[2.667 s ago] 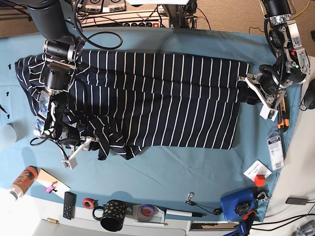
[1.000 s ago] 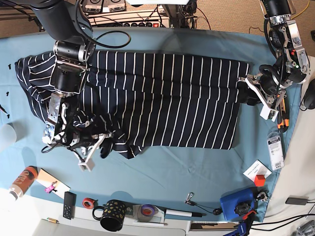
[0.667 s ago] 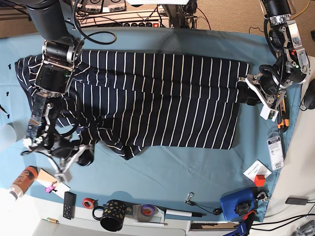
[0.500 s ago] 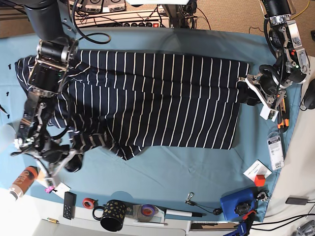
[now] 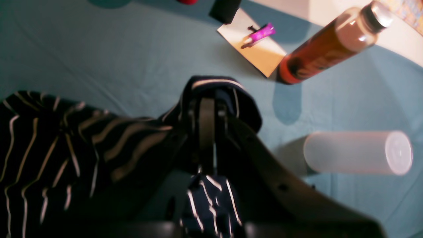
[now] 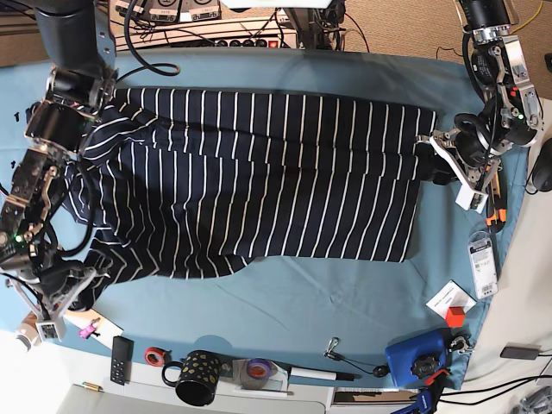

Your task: Layout the t-shirt on the table in an organized manner, then fold the t-shirt properly

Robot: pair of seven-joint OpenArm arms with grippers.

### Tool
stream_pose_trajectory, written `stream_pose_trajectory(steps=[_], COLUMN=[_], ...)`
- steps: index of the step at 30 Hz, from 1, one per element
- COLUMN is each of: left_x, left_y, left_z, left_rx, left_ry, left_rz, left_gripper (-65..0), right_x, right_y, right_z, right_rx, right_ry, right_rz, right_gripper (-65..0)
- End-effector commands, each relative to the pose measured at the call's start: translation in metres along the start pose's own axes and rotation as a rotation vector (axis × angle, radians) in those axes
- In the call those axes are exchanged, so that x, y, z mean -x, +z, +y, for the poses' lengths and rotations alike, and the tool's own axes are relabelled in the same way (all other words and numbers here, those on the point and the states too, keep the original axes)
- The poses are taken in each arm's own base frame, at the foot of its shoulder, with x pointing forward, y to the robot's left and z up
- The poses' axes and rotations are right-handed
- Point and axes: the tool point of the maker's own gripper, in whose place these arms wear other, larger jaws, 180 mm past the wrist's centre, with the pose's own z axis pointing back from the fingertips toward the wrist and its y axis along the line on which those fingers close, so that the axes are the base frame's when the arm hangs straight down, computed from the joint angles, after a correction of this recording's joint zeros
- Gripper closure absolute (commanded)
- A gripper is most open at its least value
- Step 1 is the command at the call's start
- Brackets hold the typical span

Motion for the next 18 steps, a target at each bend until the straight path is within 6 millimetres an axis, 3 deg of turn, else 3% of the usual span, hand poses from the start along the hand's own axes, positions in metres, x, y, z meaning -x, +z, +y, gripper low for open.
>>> stream_pose_trajectory(steps=[1,6,12,18], left_x=[-0.014,-0.015,-0.017,-0.017], left_y=[0.004,0.004,0.005,0.005], left_z=[0.001,0.001,0.001,0.001], left_rx=[0.003,0.004,0.004,0.004], left_ry=[-0.019,-0.018,-0.018,-0.018], left_rz=[-0.045,-0.05,-0.058,-0.057], left_gripper=[-23.0,-23.0,-23.0,-23.0], right_x=[-0.011,0.019,0.059,0.085], right_y=[0.01,0.015,0.017,0.017], right_z=[-0.007,0.022,0.071,0.083], right_rx=[0.005,-0.134,-0.336,-0.379], right_ry=[0.009,0.072,0.066,0.06], right_rz=[-0.039,-0.008,0.023,0.074], right_gripper=[0.0,0.0,0.0,0.0])
